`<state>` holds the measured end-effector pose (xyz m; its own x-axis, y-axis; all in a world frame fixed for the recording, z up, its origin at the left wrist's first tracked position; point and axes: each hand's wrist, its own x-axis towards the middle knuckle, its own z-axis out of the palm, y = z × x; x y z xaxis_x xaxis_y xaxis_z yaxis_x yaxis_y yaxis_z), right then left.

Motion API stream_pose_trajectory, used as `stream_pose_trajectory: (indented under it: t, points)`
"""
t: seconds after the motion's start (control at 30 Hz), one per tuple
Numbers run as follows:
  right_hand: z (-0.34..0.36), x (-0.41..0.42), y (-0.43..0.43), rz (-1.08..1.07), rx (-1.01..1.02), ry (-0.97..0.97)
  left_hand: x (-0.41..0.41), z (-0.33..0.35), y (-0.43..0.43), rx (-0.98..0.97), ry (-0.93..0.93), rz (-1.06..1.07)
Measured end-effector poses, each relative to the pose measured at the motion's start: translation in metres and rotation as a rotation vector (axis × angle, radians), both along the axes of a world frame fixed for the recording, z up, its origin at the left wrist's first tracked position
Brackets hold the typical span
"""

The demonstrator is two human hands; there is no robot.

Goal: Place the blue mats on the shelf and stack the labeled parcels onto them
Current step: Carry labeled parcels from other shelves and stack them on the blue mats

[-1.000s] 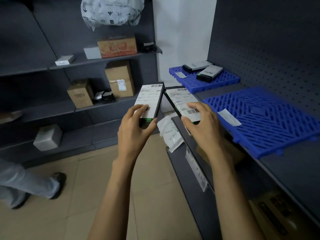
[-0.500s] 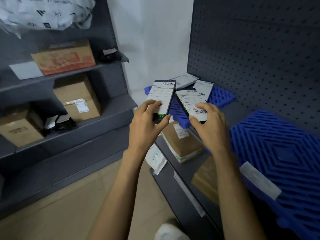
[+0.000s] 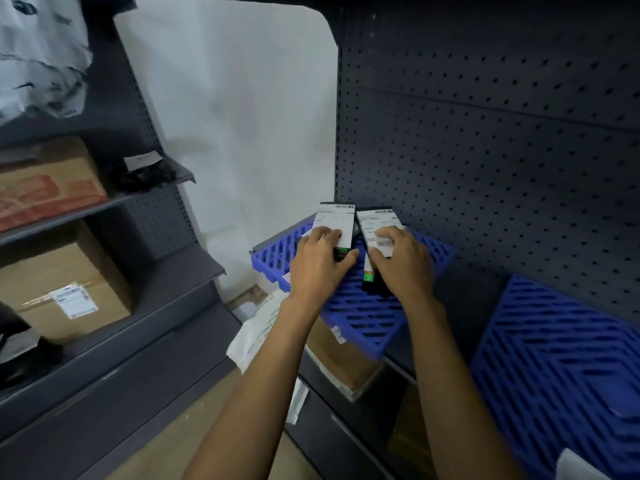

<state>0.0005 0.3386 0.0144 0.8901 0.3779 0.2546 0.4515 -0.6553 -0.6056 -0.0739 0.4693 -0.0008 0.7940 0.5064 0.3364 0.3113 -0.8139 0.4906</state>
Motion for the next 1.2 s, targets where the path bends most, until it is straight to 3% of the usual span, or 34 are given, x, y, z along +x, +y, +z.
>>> stream_pose_trajectory:
  t: [0.2,0.4,0.5,0.63,0.87,1.2]
  points:
    - [0.003,-0.014,-0.007,-0.078,0.115,0.028,0.010,0.004,0.010,-0.121,-0.073,-0.267]
    - [-0.002,-0.069,-0.028,-0.245,0.117,-0.002,-0.013,0.012,0.020,0.018,-0.058,-0.472]
    - [-0.003,-0.105,-0.046,-0.308,0.016,-0.079,-0.027,0.016,0.009,0.114,-0.059,-0.591]
    - [-0.005,-0.151,-0.084,-0.436,-0.273,-0.114,-0.044,0.016,-0.020,0.235,-0.032,-0.769]
    - [-0.003,-0.236,-0.178,-0.685,-0.399,0.000,-0.076,0.014,-0.110,0.312,-0.024,-1.030]
    - [-0.017,-0.383,-0.318,-1.081,-0.370,0.118,-0.158,0.010,-0.306,0.288,-0.045,-1.416]
